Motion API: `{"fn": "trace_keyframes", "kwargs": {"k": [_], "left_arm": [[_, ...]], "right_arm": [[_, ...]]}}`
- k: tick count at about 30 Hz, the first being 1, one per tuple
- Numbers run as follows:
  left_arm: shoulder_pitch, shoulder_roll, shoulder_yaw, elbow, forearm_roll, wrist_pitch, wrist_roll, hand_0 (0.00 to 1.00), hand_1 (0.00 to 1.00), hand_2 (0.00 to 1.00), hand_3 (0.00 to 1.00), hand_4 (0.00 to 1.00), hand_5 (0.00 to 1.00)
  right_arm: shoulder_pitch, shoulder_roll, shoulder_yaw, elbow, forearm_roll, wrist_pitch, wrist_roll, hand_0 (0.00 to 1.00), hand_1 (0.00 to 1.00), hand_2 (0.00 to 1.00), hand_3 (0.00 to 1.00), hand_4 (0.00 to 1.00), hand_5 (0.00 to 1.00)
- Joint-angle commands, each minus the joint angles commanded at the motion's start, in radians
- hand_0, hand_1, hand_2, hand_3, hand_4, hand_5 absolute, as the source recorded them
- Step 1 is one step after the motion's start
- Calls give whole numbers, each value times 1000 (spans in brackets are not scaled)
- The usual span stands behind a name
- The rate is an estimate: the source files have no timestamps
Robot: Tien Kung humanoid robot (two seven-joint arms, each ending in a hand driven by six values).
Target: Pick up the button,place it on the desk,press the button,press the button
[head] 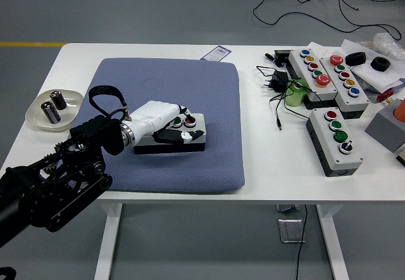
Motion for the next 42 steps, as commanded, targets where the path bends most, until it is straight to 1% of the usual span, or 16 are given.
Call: {"fn": "trace_keyframes", "kwargs": {"k": [3,7,11,15,16,19,21,22,27,28,30,33,34,39,40,42], "left_arm": [[3,1,-19,-12,-1,11,0,2,2,2,672,770,998],[13,0,-70,-37,-23,40,-3,2,2,2,674,769,998],[27,-10,-133,-50,-68,92,-4,2,2,2,679,768,998],[40,-20,-190,-44,-154,168,-14,2,2,2,679,768,998],[46,-23,-209,-40,-188,199,-21,2,54,118,747,767,998],[65,-30,-250,-27,-293,276,-41,2,54,118,747,767,998],[79,-35,-271,-19,-373,308,-56,2,54,118,747,767,998],[92,-40,-289,-10,-412,323,-71,390,557,588,863,737,998],[141,-63,-362,24,-627,344,-118,390,557,588,863,737,998],[148,-66,-371,28,-672,347,-123,633,737,783,877,718,998],[168,-72,-394,33,-757,363,-143,633,737,783,877,718,998],[189,-77,-416,38,-875,346,-164,633,737,783,877,718,998],[195,-79,-421,39,-914,337,-170,771,822,860,876,712,998],[221,-82,-440,39,-1128,320,-187,771,822,860,876,712,998],[224,-82,-444,39,-1173,316,-187,792,829,864,877,717,998],[227,-82,-448,39,-1224,313,-188,792,829,864,877,717,998]], "right_arm": [[0,0,0,0,0,0,0,673,646,690,635,311,192],[1,0,-3,0,3,0,0,673,646,690,635,312,192],[1,-1,-4,0,5,0,1,673,646,690,635,312,192],[1,-1,-5,0,5,0,1,673,646,690,635,312,192],[2,-1,-6,0,5,0,1,675,646,690,635,311,193],[2,-1,-6,0,7,0,1,675,646,690,635,311,193],[2,-1,-6,0,7,0,1,675,646,690,635,311,193],[3,-1,-6,0,7,0,1,673,646,690,635,311,193],[3,0,-4,0,4,0,1,673,646,690,635,311,193],[3,0,-3,0,3,0,1,673,646,690,635,311,193],[3,0,-2,0,4,0,1,673,646,690,635,311,193],[3,0,0,0,2,0,2,673,646,690,635,311,193],[3,0,0,0,1,0,2,673,646,690,635,311,193],[4,0,-2,0,4,-1,2,673,646,690,635,311,193],[4,0,-2,0,5,-1,2,673,646,690,635,311,193],[4,1,-3,0,6,-1,2,673,646,690,635,311,193]]}}
